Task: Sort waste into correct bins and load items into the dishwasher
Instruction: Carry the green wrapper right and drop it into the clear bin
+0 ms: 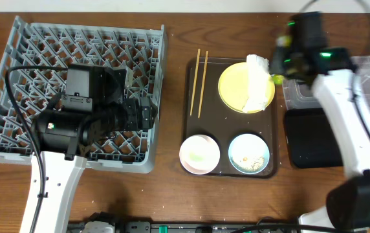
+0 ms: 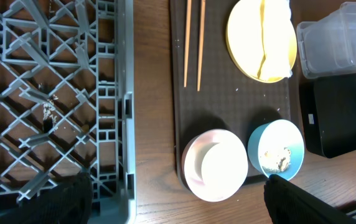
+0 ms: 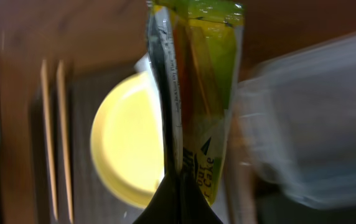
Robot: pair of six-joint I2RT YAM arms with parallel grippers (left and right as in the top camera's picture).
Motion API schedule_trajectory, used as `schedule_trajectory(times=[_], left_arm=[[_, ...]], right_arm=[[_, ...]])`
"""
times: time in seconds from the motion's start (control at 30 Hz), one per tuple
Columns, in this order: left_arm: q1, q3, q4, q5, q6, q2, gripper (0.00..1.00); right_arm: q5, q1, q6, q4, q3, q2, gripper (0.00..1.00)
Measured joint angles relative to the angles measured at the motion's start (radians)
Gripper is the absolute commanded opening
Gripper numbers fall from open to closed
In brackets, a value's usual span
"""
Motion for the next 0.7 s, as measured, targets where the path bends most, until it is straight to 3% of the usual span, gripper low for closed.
schedule_trajectory(times=[0.27,0.3,0.33,0.37,0.53,0.7], left_arm=[[0.000,0.000,0.003,0.000,0.000,0.000,0.89],[0.000,0.000,0.004,0.000,0.000,0.000,0.89],[0.000,0.000,0.003,0.000,0.000,0.000,0.89],[0.000,0.000,0.003,0.000,0.000,0.000,0.89],[0.000,0.000,0.003,0.000,0.000,0.000,0.89],[0.000,0.000,0.004,0.000,0.000,0.000,0.89]], right_arm=[[0.039,-0.260,0.289,-0.029,-0.031,0.055,0.01],[0.040,-0.275,0.312,-0.028,-0.035,0.076,0.07],[0.041,-0.287,0.332,-0.025,-0.040,0.098,0.24],[0.036,-0.296,0.341,-0.021,-0.044,0.119,0.31],[-0.036,-0.295,0.314,0.005,-0.060,0.149,0.35],[-0.183,-0.245,0.085,0.105,-0.059,0.089,0.41]])
